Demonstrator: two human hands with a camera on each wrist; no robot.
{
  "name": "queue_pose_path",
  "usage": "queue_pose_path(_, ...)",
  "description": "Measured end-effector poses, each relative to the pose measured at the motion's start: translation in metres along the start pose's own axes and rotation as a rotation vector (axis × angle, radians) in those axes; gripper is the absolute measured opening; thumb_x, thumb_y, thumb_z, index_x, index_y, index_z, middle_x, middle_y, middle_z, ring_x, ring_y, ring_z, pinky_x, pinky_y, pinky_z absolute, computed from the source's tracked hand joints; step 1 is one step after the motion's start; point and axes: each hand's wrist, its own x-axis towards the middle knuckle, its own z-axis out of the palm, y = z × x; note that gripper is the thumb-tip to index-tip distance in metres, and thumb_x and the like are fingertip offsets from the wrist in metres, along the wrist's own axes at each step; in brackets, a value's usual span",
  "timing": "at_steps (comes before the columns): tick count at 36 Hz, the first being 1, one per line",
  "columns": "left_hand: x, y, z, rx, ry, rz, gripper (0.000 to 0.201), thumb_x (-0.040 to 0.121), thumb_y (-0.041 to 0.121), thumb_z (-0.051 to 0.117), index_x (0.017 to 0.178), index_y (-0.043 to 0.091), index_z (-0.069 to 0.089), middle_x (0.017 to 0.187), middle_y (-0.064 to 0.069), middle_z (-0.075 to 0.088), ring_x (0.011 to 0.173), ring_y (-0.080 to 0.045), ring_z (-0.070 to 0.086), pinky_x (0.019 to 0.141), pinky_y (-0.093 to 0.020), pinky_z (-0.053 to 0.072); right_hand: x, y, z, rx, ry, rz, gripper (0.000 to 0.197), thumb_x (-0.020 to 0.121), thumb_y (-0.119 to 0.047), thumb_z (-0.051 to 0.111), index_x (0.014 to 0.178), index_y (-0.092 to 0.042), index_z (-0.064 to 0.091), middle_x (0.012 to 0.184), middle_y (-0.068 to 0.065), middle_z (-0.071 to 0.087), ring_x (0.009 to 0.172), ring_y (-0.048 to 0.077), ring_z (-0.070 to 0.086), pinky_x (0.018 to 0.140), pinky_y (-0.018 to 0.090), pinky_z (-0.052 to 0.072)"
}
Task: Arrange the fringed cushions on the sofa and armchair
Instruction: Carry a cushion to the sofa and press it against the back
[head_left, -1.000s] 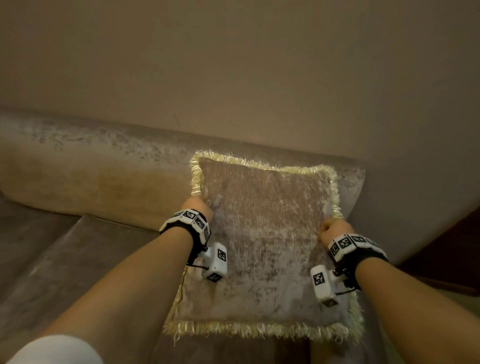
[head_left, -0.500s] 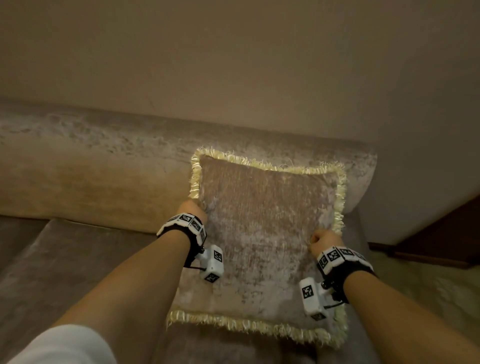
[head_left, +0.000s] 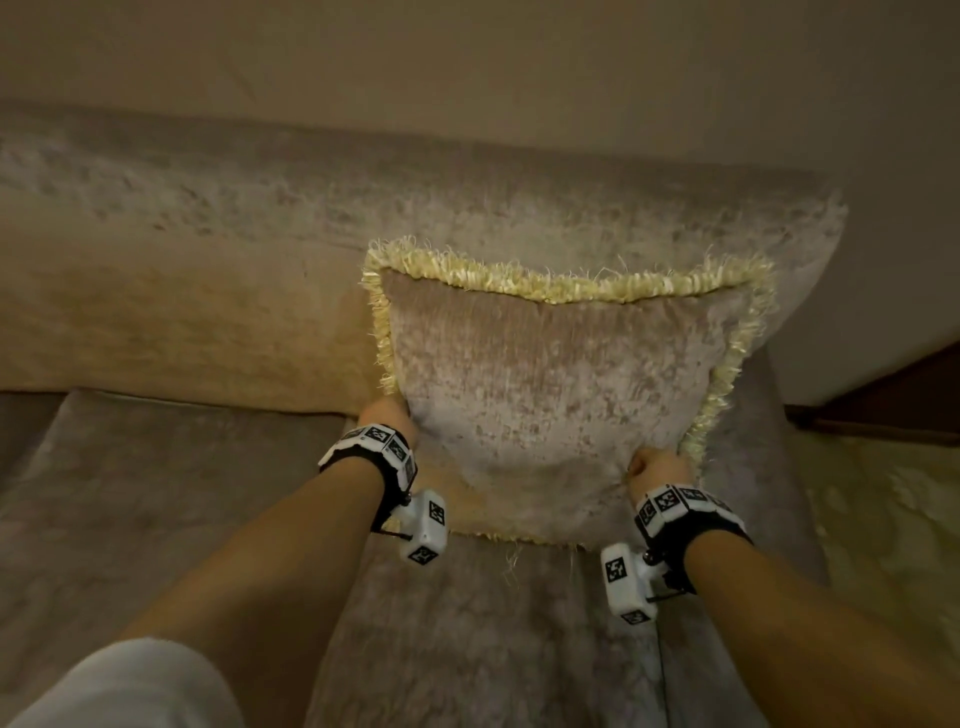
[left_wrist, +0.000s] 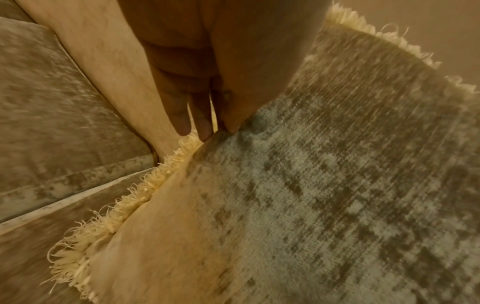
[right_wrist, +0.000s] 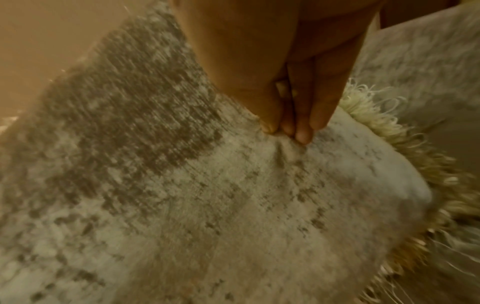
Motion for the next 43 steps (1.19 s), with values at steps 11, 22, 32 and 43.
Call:
queue_pose_path(11,0.016,0.002,0.002,-0.036,-0.099,0.007,0.035,0.095,0.01,0.051,0.13,0.01,0.052,0.127,-0.016,0.059,0.109,-0.034,0.059,0.088,-0.039,0.051,0.018,-0.013,0.014,-0.002,-0.14,-0.014,0.027,0.091,-0.009,0.055,0.117,-0.012,0.062,0.112,0.012,0.066,0.095,0.03,0.062,0.082,0.034,0.053)
queue_pose_path(22,-0.01,0.019,-0.012,-0.192,0.096,0.283,0.012,0.087,0.01,0.054,0.086,0.018,0.045,0.087,-0.005,0.056,0.071,-0.021,0.055,0.054,-0.027,0.043,-0.017,-0.044,-0.024,-0.018,-0.103,-0.332,0.02,0.093,-0.021,0.055,0.109,-0.013,0.065,0.107,0.011,0.069,0.094,0.028,0.064,0.083,0.038,0.054)
queue_pose_path(32,-0.046,0.077,-0.038,0.353,0.184,1.013,0.054,0.094,0.02,0.047,0.147,0.018,0.035,0.151,-0.005,0.037,0.14,-0.026,0.031,0.112,-0.039,0.028,-0.046,-0.067,-0.088,-0.304,0.257,-1.048,0.044,0.081,-0.01,0.061,0.125,-0.009,0.059,0.138,0.014,0.053,0.123,0.037,0.053,0.1,0.051,0.046)
queue_pose_path(43,-0.009,0.077,-0.027,0.816,0.352,1.159,0.075,0.088,0.046,0.035,0.153,0.019,0.012,0.16,-0.001,0.014,0.147,-0.027,0.013,0.111,-0.065,0.015,0.007,-0.035,-0.078,-0.713,0.444,-1.103,0.073,0.087,-0.034,0.049,0.151,-0.014,0.02,0.161,0.006,0.008,0.148,0.03,0.007,0.114,0.059,0.009)
